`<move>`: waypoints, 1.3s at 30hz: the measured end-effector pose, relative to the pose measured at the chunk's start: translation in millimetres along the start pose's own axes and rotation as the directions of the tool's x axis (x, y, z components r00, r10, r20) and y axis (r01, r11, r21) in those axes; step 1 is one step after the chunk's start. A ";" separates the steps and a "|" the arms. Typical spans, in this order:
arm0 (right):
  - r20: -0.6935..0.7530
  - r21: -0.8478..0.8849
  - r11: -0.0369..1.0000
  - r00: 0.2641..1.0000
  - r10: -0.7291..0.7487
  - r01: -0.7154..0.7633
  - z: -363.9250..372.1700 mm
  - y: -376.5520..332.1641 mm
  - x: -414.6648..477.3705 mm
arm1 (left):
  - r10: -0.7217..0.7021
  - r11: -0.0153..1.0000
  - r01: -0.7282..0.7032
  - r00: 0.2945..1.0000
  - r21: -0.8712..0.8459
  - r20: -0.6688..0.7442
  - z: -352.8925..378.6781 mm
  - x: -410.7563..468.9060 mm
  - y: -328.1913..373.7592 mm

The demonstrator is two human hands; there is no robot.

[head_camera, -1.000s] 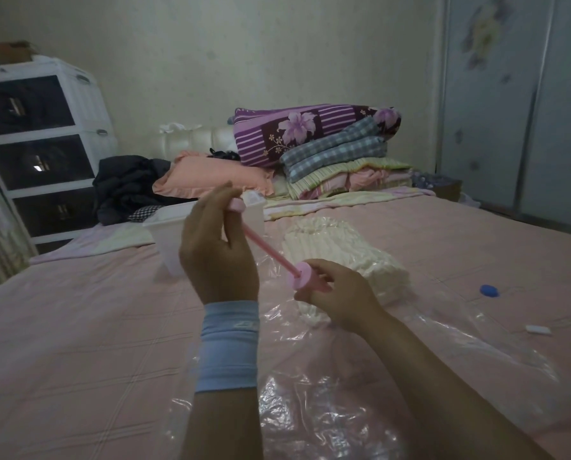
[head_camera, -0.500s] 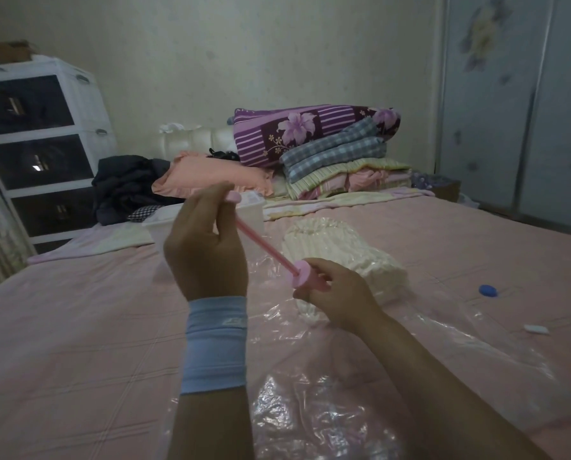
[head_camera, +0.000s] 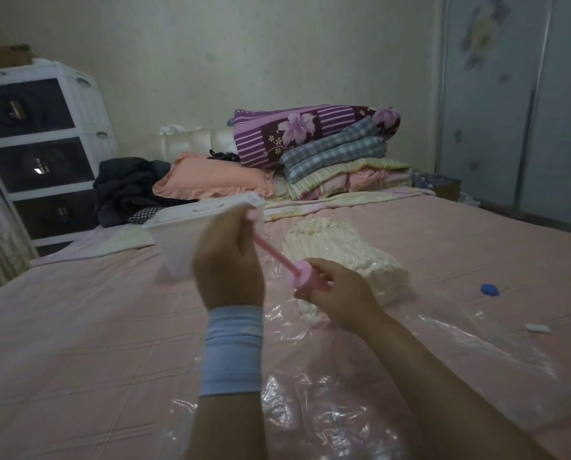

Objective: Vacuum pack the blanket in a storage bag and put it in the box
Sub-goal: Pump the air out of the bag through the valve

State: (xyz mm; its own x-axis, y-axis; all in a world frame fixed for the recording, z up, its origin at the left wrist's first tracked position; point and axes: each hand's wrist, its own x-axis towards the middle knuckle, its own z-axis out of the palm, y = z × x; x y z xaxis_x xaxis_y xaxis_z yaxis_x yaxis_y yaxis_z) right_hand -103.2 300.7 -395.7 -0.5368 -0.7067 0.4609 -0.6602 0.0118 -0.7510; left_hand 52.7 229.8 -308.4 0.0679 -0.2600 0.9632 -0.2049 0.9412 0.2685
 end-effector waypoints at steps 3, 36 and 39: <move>0.005 -0.002 1.000 1.000 0.001 -0.001 0.5 1.6 0.0 | 0.001 1.000 0.000 0.986 0.002 -0.167 -6.5 14.6 0.6; -0.013 0.015 1.000 1.000 0.019 -0.019 4.1 4.3 1.1 | -0.066 0.998 0.066 0.998 -0.003 -0.006 -0.9 -0.3 4.9; -0.009 0.033 0.999 1.000 0.020 -0.019 4.4 5.6 0.6 | -0.035 0.999 0.032 0.985 -0.022 -0.172 -4.7 10.8 5.7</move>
State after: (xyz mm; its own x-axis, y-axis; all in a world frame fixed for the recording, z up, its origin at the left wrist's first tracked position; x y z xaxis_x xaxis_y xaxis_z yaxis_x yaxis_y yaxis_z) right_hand -105.0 297.2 -401.7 -0.5544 -0.6999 0.4504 -0.6323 0.0024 -0.7747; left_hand 56.9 233.3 -296.6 0.2418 -0.2519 0.9370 -0.1812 0.9370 0.2987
